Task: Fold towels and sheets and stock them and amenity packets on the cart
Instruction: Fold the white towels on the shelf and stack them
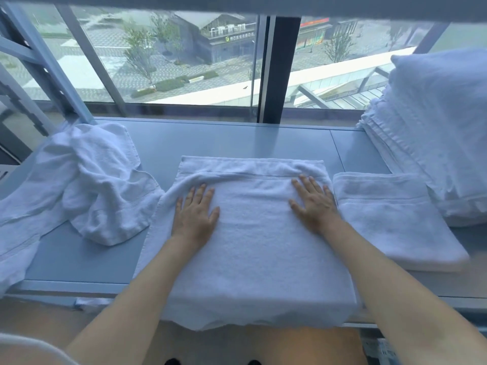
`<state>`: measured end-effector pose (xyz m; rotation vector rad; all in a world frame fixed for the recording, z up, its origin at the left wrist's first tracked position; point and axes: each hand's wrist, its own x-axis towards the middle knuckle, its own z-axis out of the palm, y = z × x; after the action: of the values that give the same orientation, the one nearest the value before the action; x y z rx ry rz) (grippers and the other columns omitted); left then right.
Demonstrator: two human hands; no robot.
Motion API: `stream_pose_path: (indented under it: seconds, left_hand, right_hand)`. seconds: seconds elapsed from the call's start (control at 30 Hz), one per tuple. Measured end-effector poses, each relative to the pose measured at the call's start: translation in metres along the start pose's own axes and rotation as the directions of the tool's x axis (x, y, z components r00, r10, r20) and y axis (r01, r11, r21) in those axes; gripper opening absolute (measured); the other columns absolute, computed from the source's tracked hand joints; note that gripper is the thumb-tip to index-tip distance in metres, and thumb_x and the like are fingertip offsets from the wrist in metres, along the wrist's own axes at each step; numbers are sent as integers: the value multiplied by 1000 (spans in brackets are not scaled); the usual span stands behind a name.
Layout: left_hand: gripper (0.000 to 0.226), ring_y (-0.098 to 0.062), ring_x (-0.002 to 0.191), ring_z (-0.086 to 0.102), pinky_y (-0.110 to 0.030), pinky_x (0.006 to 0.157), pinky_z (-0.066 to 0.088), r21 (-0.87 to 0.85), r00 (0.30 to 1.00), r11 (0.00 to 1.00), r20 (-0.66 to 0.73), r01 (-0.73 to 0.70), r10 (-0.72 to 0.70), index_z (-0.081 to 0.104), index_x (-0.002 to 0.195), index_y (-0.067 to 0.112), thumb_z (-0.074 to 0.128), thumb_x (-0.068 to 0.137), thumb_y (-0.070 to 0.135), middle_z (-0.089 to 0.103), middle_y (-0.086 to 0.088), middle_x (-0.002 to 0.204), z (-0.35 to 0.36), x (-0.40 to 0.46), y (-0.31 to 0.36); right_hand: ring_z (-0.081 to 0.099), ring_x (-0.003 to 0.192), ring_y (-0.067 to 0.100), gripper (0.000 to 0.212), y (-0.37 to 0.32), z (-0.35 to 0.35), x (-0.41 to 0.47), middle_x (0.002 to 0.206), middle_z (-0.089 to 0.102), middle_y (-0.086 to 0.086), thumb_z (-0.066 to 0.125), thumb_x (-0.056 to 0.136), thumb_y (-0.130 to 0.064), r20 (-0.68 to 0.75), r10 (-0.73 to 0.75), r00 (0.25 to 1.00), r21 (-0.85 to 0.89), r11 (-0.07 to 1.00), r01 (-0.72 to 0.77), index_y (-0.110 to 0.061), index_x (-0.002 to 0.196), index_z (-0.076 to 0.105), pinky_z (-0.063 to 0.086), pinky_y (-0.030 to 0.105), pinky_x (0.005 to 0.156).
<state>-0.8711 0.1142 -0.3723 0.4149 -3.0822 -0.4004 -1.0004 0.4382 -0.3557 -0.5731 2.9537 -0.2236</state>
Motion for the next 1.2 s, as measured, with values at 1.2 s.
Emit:
stream_pose_path:
  seconds: [1.2]
  left_hand:
    - [79, -18, 159, -12, -54, 126, -5, 52, 997, 997, 45, -61, 59, 3, 163, 42, 4, 91, 72, -7, 11, 172, 0, -61, -3]
  right_hand:
    - [-7, 159, 12, 74, -55, 29, -57, 173, -2, -13, 23, 96, -61, -14, -89, 996, 77, 993, 90, -36, 165, 11, -4, 48, 128]
